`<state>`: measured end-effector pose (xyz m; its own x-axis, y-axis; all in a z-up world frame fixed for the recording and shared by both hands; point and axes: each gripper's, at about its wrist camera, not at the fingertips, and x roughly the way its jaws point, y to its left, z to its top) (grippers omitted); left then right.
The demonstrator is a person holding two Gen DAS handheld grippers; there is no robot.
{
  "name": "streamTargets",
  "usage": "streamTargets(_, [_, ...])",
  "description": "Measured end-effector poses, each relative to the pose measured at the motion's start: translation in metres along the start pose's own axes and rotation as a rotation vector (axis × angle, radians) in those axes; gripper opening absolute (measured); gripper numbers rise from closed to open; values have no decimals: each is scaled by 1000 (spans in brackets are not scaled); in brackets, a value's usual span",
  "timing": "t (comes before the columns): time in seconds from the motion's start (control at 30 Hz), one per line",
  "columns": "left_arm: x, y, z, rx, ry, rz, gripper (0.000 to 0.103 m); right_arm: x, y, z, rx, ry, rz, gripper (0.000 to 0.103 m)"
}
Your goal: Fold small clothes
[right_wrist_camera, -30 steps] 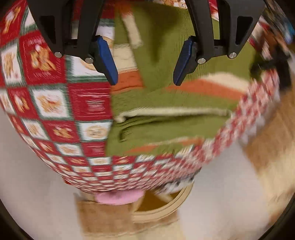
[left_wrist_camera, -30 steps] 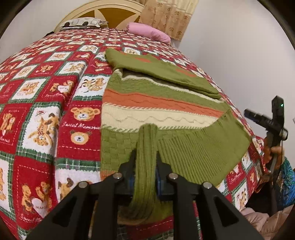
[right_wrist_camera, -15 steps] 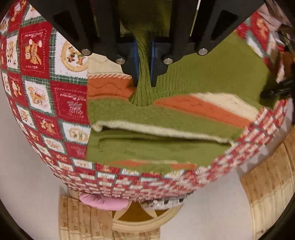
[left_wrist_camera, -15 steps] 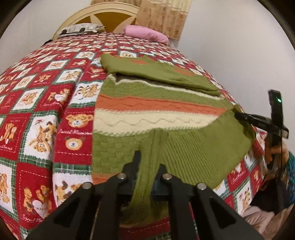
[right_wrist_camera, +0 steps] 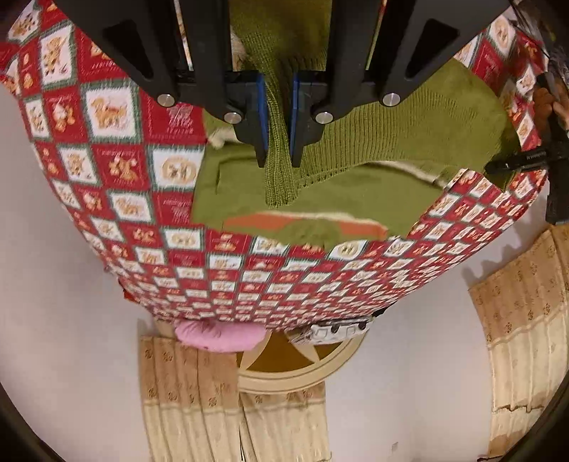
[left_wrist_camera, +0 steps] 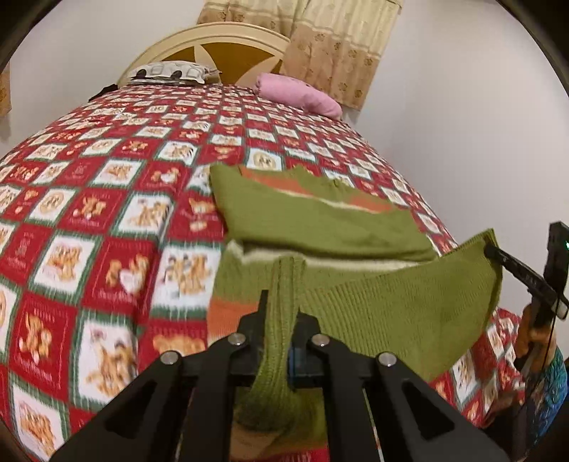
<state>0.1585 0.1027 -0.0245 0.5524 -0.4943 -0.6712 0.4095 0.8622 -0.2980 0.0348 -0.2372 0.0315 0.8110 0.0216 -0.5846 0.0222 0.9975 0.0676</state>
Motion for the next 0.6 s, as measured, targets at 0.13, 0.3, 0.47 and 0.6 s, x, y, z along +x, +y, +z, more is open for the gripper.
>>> streamTargets(0.13, [16, 4, 25, -22, -5, 12, 7, 11, -3, 17, 3, -4, -26, 10])
streamTargets(0.3, [36, 7, 54, -43, -14, 12, 7, 36, -11, 40, -1, -3, -67, 10])
streamTargets(0.47, [60, 10, 86, -64, -16, 17, 7, 72, -19, 60, -5, 12, -108, 10])
streamTargets(0.6, [77, 11, 110, -65, -20, 27, 7, 97, -28, 77, 8, 9, -130, 9])
